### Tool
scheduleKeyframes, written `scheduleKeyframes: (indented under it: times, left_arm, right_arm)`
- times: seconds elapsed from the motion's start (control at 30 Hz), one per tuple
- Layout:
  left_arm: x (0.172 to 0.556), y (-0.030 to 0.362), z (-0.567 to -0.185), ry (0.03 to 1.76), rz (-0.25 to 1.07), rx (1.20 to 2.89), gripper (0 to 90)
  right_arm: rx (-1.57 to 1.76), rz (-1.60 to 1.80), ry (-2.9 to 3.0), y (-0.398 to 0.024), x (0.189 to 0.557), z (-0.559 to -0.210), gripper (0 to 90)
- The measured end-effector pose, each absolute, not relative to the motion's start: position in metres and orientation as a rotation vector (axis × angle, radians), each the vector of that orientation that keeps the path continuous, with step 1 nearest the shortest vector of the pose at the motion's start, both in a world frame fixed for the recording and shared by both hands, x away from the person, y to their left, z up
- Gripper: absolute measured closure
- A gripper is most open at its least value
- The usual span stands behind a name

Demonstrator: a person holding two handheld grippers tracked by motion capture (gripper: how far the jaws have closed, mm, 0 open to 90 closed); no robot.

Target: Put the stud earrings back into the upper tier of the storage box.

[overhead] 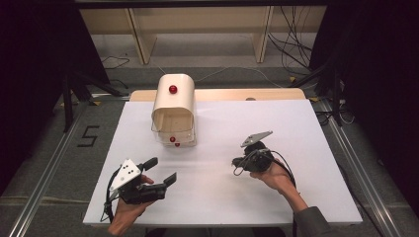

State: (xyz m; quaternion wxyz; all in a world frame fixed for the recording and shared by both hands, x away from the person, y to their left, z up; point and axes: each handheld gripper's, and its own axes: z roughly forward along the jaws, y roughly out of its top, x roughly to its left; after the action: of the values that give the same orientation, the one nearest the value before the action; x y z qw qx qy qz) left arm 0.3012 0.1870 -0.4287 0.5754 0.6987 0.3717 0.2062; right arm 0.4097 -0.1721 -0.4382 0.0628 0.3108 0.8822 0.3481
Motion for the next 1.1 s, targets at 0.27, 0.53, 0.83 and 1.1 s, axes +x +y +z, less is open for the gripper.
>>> scheduleKeyframes:
  times: [0.27, 0.53, 0.83, 1.1]
  left_arm:
    - [0.301, 0.187, -0.429, 0.869, 0.486, 1.637, 14.5]
    - [0.301, 0.187, -0.429, 0.869, 0.491, 1.637, 14.5]
    - [0.301, 0.187, -0.429, 0.871, 0.492, 1.636, 14.5]
    - [0.301, 0.187, -0.429, 0.873, 0.492, 1.632, 14.5]
  right_arm:
    - [0.912, 1.128, 2.62, -0.166, 0.405, -0.423, 87.4]
    - [0.856, 1.207, 2.597, -0.154, 0.401, -0.406, 87.4]
    - [0.805, 1.267, 2.556, -0.144, 0.402, -0.386, 87.3]
    - [0.772, 1.327, 2.516, -0.129, 0.411, -0.363, 87.3]
